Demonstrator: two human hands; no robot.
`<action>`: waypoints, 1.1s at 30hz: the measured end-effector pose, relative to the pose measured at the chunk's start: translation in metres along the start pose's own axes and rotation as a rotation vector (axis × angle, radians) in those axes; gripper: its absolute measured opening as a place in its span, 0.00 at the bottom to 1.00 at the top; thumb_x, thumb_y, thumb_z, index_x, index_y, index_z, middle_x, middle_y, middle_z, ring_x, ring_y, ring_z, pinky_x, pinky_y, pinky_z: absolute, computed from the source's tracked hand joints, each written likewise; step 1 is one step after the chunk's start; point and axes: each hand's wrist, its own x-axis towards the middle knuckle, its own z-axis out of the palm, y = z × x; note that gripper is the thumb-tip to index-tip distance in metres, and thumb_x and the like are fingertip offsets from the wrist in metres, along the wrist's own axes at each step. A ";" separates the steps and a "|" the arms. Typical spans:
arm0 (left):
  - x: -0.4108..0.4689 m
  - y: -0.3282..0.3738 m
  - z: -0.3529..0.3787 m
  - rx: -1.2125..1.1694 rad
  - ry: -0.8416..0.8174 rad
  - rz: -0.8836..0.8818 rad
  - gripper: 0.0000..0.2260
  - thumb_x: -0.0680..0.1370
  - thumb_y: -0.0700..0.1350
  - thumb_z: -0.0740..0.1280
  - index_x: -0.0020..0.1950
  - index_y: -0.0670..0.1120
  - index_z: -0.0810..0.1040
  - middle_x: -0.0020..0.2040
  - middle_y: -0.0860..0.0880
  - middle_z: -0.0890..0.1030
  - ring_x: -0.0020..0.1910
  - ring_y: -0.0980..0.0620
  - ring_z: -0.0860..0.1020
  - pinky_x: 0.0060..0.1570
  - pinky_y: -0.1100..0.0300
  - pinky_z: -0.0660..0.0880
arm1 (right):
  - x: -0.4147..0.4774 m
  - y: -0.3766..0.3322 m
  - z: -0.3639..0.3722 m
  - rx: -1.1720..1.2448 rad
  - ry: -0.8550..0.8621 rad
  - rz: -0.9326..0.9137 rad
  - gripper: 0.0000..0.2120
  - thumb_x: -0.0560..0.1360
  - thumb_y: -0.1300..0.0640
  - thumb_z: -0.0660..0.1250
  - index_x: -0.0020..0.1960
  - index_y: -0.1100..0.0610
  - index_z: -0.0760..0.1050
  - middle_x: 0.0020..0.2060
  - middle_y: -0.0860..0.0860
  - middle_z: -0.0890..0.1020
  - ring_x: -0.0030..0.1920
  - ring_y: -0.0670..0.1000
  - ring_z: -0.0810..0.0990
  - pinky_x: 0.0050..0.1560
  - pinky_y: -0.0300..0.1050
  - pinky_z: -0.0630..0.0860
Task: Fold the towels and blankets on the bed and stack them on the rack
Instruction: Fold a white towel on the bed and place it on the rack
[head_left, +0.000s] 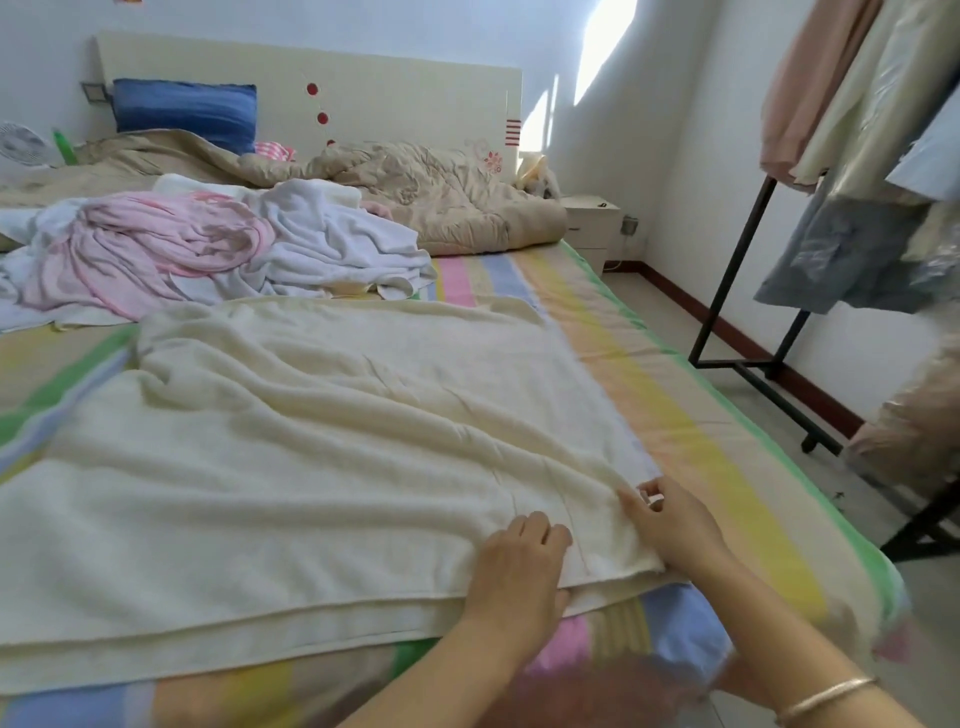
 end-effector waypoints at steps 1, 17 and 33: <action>-0.003 -0.005 -0.002 -0.021 0.020 0.020 0.20 0.58 0.51 0.76 0.48 0.53 0.76 0.41 0.55 0.75 0.36 0.55 0.76 0.32 0.63 0.72 | -0.005 0.001 0.000 0.023 0.009 0.017 0.12 0.76 0.41 0.64 0.46 0.49 0.72 0.41 0.47 0.79 0.41 0.50 0.78 0.40 0.45 0.73; 0.015 0.034 0.004 0.120 -0.056 0.306 0.12 0.65 0.49 0.76 0.47 0.58 0.83 0.36 0.55 0.70 0.29 0.56 0.70 0.22 0.66 0.59 | -0.024 0.036 -0.016 -0.141 0.137 -0.099 0.23 0.73 0.35 0.64 0.31 0.53 0.66 0.26 0.48 0.71 0.30 0.49 0.71 0.31 0.46 0.62; 0.016 0.039 0.024 0.110 -0.043 0.204 0.15 0.62 0.45 0.78 0.47 0.57 0.84 0.35 0.54 0.70 0.29 0.56 0.70 0.20 0.64 0.65 | -0.021 0.033 -0.001 0.118 0.044 -0.005 0.19 0.77 0.47 0.62 0.36 0.60 0.70 0.31 0.53 0.75 0.35 0.55 0.73 0.36 0.49 0.66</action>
